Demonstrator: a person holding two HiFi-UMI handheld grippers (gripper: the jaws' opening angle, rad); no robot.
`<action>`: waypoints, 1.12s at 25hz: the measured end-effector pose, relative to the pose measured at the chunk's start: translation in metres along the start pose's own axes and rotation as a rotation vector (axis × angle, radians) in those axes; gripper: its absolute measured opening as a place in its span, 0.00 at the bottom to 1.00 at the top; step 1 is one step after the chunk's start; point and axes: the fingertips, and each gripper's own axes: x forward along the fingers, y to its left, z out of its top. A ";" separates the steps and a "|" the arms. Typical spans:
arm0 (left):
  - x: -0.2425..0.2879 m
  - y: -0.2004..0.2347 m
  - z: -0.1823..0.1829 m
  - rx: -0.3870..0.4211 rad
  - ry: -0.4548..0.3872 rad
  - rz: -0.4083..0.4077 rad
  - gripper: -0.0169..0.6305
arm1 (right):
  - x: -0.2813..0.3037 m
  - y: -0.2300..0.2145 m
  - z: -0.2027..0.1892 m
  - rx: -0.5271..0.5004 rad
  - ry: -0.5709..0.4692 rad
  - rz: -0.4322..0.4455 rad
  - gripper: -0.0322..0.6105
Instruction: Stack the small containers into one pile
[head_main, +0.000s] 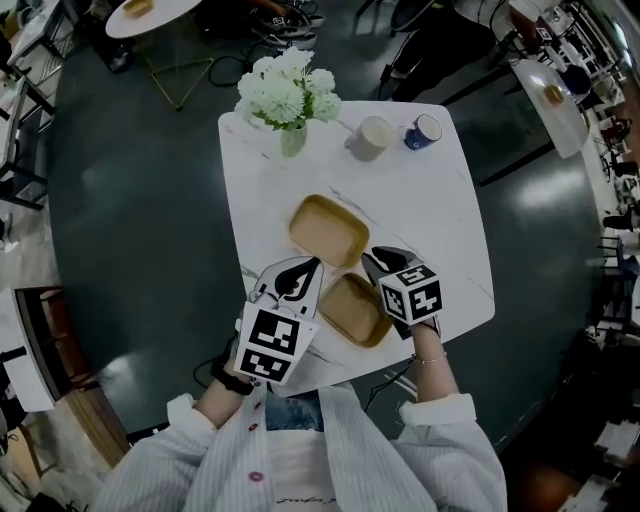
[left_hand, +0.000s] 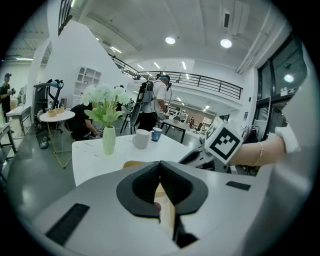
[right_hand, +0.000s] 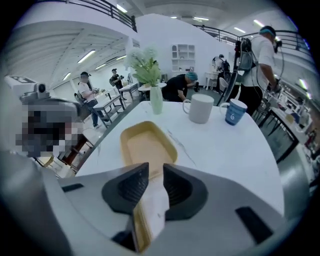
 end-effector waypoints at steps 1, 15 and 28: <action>0.001 0.002 -0.001 -0.004 0.003 0.004 0.05 | 0.005 -0.004 0.000 0.027 0.008 -0.005 0.18; 0.004 0.025 -0.003 -0.038 0.015 0.054 0.05 | 0.037 -0.017 -0.013 0.251 0.051 -0.005 0.25; 0.004 0.031 -0.006 -0.042 0.025 0.067 0.05 | 0.047 -0.023 -0.022 0.290 0.111 -0.028 0.10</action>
